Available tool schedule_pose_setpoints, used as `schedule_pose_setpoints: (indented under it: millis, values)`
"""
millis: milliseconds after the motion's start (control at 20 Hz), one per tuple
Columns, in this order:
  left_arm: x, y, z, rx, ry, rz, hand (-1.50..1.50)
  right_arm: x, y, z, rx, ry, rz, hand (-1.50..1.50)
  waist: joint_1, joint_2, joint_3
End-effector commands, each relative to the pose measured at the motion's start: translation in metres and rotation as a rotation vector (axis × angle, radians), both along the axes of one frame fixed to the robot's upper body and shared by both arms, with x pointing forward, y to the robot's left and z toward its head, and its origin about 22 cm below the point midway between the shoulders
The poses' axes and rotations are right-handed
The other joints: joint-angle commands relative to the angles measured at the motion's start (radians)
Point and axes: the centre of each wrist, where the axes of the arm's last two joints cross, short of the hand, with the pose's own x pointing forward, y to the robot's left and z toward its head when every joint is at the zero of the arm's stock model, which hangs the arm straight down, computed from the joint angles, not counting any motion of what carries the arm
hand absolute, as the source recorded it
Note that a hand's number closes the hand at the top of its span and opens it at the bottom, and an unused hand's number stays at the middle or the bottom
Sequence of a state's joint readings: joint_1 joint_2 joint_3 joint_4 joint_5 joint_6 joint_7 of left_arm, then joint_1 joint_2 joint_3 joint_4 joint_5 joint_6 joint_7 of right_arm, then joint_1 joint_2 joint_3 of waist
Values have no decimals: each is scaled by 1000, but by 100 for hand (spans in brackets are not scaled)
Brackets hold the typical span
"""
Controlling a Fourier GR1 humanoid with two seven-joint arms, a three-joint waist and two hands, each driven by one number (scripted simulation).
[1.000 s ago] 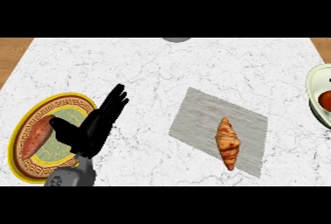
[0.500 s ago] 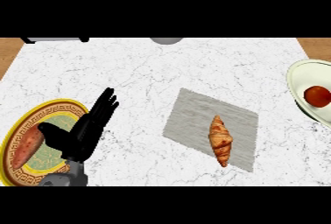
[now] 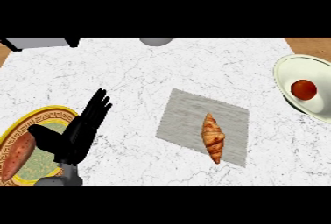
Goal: Pick the tomato from the placemat and place it in the bowl
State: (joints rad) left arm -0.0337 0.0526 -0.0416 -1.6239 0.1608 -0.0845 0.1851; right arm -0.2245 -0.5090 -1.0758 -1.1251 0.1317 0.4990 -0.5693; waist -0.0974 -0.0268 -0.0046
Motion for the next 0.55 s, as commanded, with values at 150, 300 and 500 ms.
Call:
schedule_pose_setpoints:
  millis: [150,300,500]
  values:
    - [-11,13,-5,-5,13,21,0,-151,16,-36,-26,7,18,150,-29,1,1]
    - [2,4,3,-2,-21,22,0,-203,43,-50,3,47,38,150,-32,8,2]
    - [-12,-1,-11,-7,7,17,0,-261,82,-60,63,138,82,150,-20,8,5]
